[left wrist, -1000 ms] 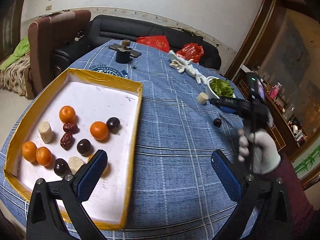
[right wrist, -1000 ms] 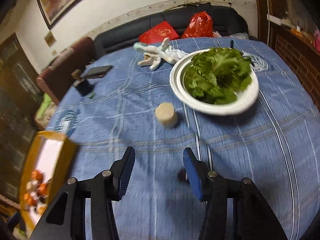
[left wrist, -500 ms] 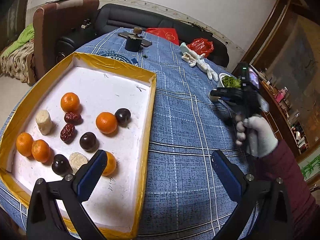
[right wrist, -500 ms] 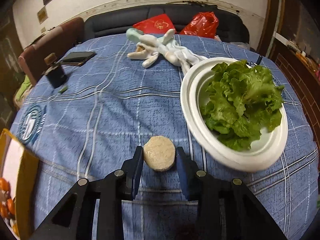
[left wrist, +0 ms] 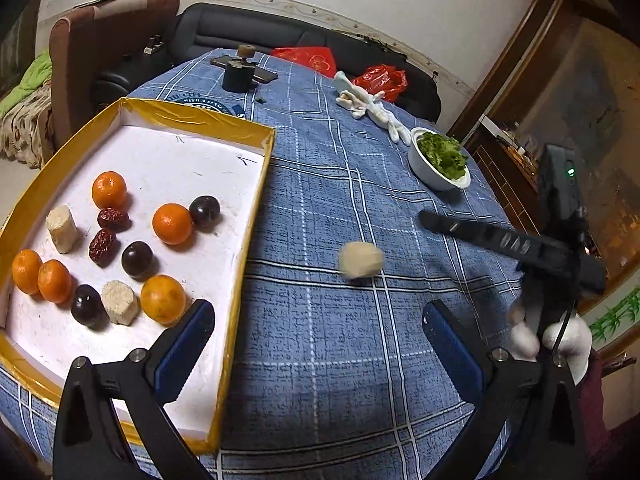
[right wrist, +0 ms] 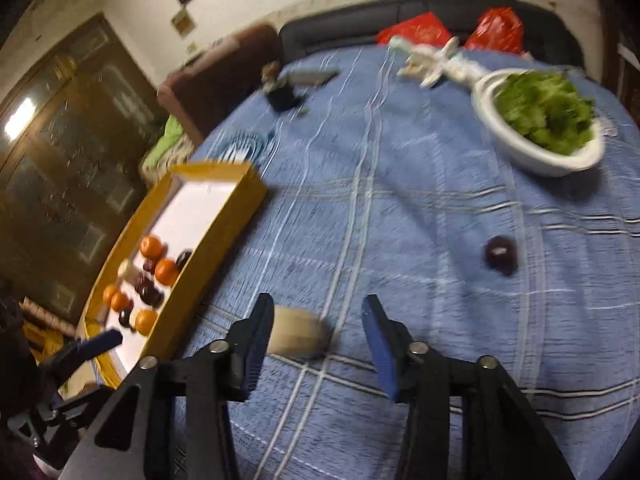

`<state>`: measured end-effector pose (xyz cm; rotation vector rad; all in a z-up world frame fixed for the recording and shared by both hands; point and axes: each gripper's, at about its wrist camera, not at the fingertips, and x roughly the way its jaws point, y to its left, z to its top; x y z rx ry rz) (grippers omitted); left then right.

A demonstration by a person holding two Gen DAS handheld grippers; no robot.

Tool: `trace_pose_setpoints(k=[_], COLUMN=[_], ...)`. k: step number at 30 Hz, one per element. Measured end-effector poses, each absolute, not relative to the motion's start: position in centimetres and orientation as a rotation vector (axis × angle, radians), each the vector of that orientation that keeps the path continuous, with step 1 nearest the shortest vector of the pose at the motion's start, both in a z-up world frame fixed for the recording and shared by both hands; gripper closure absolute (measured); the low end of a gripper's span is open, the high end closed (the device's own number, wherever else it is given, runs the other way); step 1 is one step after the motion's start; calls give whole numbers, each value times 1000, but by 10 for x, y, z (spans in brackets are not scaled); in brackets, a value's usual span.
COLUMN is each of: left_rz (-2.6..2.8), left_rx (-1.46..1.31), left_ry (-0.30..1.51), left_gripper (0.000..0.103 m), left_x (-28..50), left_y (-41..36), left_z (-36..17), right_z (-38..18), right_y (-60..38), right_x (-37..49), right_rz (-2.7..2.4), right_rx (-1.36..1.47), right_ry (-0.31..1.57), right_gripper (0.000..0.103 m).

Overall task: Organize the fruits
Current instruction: 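Grasp a dark plum with the right tool while the left tool grasps a beige cake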

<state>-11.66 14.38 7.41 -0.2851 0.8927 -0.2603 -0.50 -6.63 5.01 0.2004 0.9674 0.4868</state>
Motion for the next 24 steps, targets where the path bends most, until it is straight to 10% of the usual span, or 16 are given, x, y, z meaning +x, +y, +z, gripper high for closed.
trace_pose_setpoints(k=[17,21,24], left_rz=[-238,-252,-260], left_rx=[-169,-136,-91], left_ry=[912,909,903], left_gripper=[1,11,17], left_x=[-113,-97,-83], left_y=[121,108,94], left_z=[60,59,55], right_z=[0,-2,-1], right_y=[-130,-128,-136], right_x=[52,56,54], right_rz=[137,126,145], right_rx=[261,226,264], right_ry=[896,892,895], right_gripper=[46,74,75])
